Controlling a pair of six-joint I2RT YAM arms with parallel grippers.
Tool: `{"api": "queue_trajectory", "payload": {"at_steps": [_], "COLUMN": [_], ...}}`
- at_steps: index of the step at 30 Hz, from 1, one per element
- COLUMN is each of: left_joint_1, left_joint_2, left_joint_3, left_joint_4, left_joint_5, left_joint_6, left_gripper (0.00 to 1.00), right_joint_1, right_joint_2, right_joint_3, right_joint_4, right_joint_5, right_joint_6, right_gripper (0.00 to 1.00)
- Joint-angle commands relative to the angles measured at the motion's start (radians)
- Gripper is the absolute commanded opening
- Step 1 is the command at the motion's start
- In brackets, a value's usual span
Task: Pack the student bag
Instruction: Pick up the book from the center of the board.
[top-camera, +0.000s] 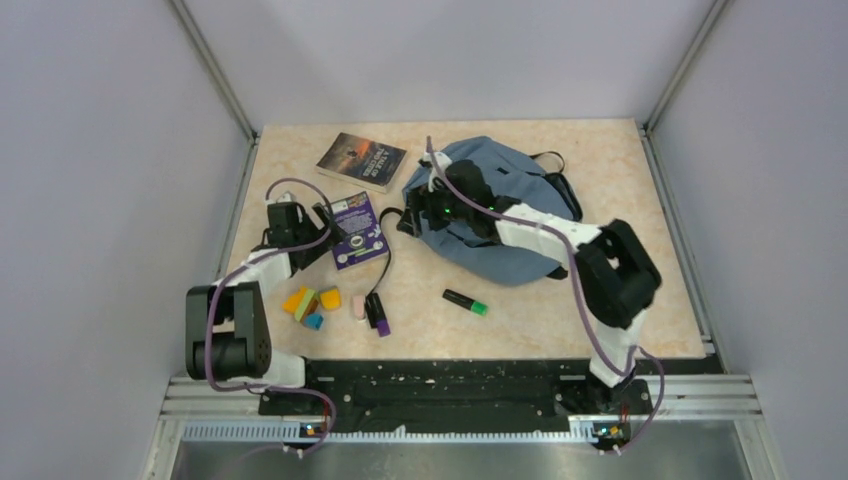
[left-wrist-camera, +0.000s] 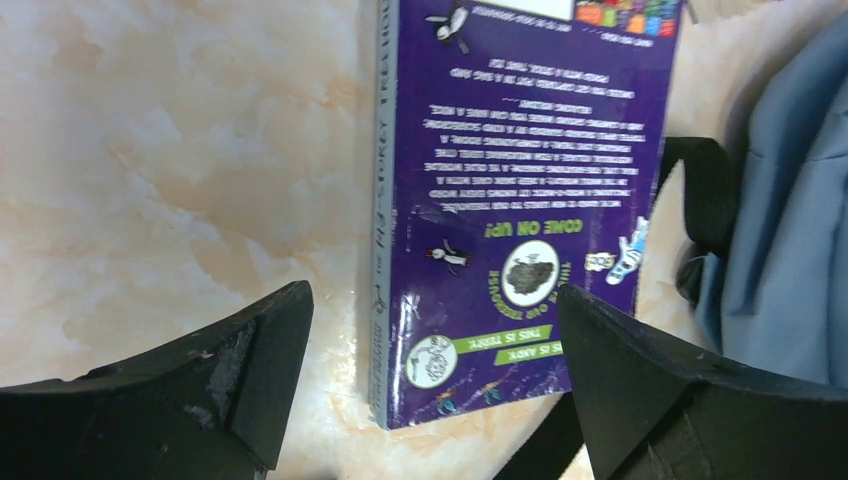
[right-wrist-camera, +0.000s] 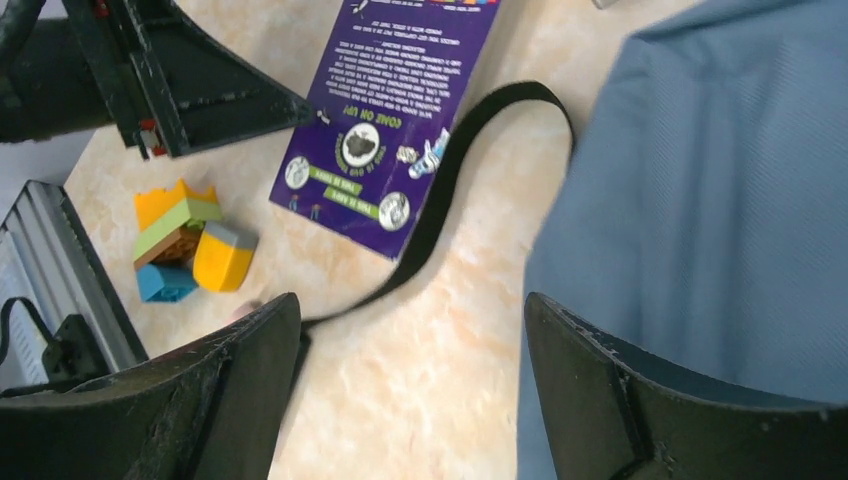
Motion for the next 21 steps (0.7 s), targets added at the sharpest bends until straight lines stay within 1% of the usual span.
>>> {"api": "queue_trajectory", "payload": {"at_steps": [1, 5, 8, 12, 18, 21], "left_joint_1": [0.024, 0.031, 0.033, 0.038, 0.042, 0.042], "left_joint_2": [0.063, 0.109, 0.132, 0.16, 0.18, 0.191], "left_joint_3": [0.039, 0.052, 0.063, 0.078, 0.081, 0.08], "left_joint_4": [0.04, 0.064, 0.071, 0.076, 0.091, 0.099], "left_joint_5": [0.064, 0.121, 0.138, 0.166, 0.191, 0.207], "left_joint_6": [-0.004, -0.015, -0.016, -0.017, -0.021, -0.022], "left_gripper": [0.96, 0.95, 0.93, 0.85, 0.7, 0.65], "right_joint_1": [0.028, 0.028, 0.028, 0.028, 0.028, 0.029], "right_joint_2": [0.184, 0.343, 0.455, 0.59, 0.763, 0.825], "right_joint_3": [0.208, 0.393, 0.534, 0.692, 0.889, 0.975], "right_joint_4": [-0.007, -0.012, -0.059, -0.112, -0.185, -0.232], "right_joint_5": [-0.081, -0.105, -0.098, -0.101, -0.103, -0.116], "right_joint_6": [0.013, 0.04, 0.044, 0.055, 0.043, 0.04], "right_gripper": [0.81, 0.81, 0.79, 0.74, 0.72, 0.71]}}
